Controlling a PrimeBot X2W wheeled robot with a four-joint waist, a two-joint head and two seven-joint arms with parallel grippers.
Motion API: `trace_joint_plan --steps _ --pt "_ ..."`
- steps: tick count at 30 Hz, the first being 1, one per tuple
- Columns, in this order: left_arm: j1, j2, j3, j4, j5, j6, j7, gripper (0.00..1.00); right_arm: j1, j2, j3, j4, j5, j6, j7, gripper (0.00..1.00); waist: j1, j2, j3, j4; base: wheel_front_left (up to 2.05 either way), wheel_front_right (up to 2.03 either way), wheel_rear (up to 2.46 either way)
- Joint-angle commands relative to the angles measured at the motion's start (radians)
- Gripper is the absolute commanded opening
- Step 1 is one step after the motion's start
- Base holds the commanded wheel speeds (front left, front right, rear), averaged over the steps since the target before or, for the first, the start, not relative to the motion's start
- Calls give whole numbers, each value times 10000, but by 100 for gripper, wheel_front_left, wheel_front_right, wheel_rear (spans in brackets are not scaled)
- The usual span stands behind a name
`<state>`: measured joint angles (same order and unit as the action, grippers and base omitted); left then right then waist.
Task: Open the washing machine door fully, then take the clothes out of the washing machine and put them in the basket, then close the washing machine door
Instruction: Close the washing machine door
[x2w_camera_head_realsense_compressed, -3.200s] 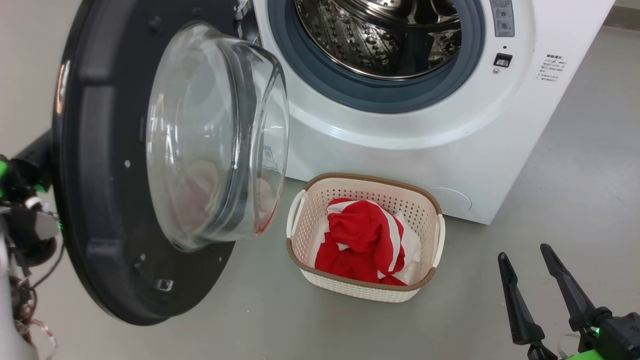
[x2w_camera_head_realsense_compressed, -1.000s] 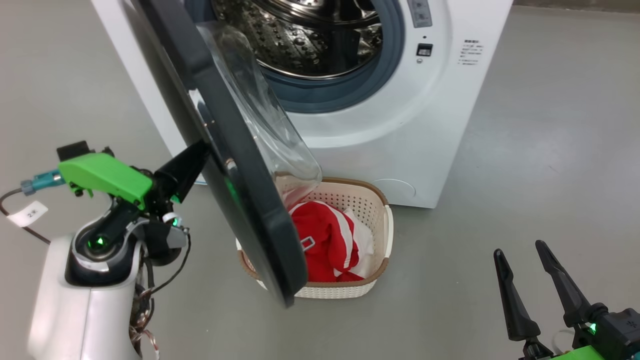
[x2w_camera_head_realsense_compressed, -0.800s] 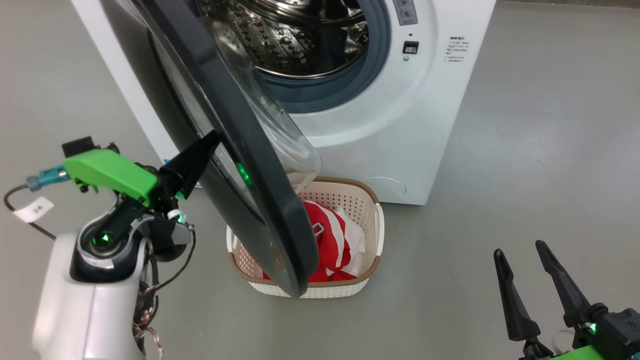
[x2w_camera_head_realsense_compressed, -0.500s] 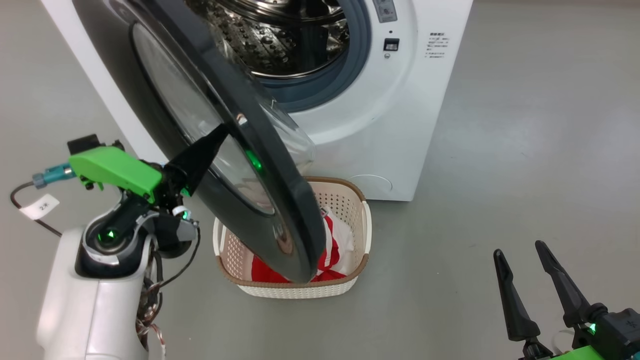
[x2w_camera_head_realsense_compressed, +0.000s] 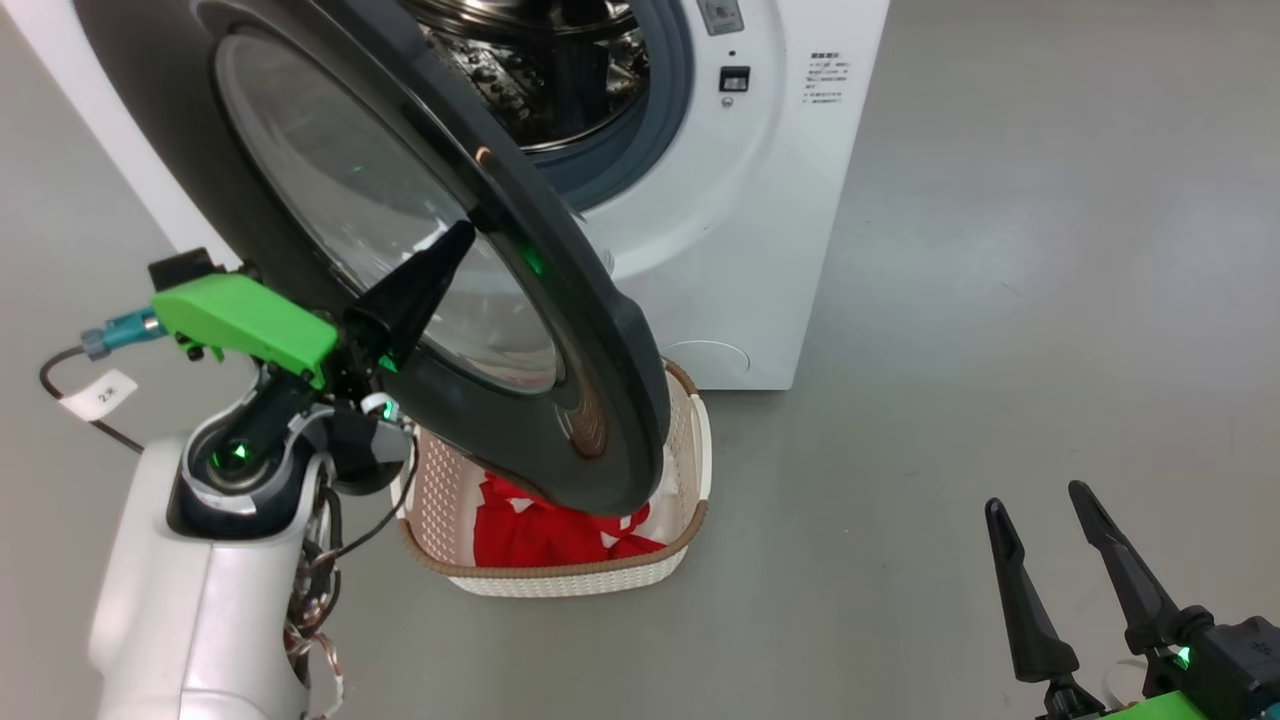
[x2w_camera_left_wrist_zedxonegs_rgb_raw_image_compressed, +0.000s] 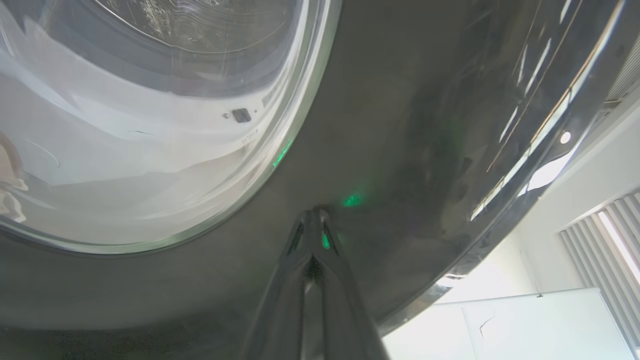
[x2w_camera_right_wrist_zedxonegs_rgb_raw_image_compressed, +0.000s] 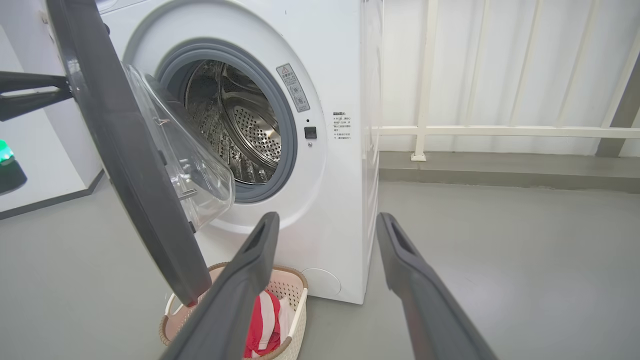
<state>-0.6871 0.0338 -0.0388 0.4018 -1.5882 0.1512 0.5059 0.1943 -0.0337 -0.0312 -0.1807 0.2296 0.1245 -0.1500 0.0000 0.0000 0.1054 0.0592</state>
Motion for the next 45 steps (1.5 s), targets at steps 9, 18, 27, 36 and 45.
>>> trace_joint_plan --steps 9,18,27,36,45 --pt "-755 164 -33 -20 -319 -362 -354 0 -405 -165 239 -313 49 62 -19 100 0 0 45 -351 0 0 0" --pt "-1121 164 -285 195 -513 -530 -684 0 -440 -165 296 -301 63 62 -29 100 0 0 148 -636 0 0 0" --pt "-1477 167 -409 334 -489 -613 -753 0 -559 -165 367 -224 110 62 -104 100 0 0 409 -1001 0 0 0" --pt "-1881 239 -340 588 -246 -679 -1064 0 -744 -165 420 -89 157 62 -226 100 0 0 703 -1302 0 0 0" --pt "-2301 298 -209 1008 -135 -860 -1280 0 -901 -165 492 48 168 62 -311 100 0 0 911 -1527 0 0 0"
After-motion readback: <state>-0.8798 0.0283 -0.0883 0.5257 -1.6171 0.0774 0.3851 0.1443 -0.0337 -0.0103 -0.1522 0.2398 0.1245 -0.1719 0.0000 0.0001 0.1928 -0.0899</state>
